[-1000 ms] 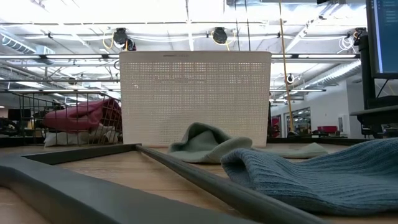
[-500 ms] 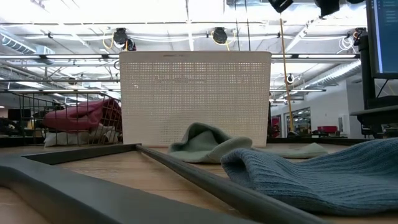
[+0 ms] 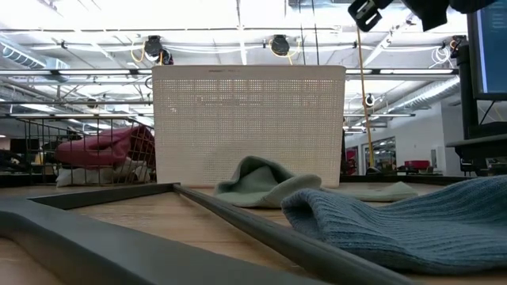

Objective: Pick & Place Cloths
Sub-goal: Put the black sock into the transparent bin

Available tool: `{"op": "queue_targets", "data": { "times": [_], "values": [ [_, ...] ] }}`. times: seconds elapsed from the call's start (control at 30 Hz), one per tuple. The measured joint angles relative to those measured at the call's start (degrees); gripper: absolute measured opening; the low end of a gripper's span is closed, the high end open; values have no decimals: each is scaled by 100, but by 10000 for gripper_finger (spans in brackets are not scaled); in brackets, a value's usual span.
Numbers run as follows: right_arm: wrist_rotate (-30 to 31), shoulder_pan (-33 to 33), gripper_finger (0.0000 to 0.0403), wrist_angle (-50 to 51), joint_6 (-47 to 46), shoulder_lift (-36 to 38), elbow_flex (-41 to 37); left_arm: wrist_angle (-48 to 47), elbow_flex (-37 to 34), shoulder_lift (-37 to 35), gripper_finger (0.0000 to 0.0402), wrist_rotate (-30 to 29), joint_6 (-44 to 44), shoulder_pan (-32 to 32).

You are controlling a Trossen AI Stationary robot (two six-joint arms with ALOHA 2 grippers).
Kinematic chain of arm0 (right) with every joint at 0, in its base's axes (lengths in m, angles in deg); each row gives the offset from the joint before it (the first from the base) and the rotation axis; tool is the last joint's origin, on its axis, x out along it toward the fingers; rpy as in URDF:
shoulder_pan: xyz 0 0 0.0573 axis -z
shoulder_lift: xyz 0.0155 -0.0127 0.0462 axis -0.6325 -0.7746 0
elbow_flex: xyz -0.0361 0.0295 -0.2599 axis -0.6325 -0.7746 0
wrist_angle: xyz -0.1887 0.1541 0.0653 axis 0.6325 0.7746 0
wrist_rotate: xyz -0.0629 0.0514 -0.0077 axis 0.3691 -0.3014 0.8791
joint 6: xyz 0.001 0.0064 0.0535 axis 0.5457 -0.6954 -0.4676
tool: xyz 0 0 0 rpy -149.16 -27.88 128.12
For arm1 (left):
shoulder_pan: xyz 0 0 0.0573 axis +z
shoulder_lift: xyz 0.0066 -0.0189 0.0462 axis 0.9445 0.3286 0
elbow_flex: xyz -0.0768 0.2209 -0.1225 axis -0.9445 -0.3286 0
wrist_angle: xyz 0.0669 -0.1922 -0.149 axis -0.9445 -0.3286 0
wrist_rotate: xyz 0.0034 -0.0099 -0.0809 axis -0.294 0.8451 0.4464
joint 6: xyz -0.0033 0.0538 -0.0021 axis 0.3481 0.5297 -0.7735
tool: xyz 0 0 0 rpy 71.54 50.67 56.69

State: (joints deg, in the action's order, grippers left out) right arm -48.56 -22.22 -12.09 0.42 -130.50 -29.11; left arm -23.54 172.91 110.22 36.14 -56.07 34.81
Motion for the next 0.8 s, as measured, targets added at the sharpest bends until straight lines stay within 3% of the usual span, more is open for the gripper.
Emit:
{"op": "queue_targets", "data": {
  "times": [0.33,0.6,0.8],
  "values": [
    [-14,234,154,-22,-70,43,-46,697,-691,536,0,1176,-657,-419],
    [-33,244,155,-22,-165,43,-46,1433,-1438,571,0,1217,-1664,-846],
    [-36,244,154,-22,-211,43,-46,1564,-1902,568,2,1209,-1716,-917]
  ]
}}
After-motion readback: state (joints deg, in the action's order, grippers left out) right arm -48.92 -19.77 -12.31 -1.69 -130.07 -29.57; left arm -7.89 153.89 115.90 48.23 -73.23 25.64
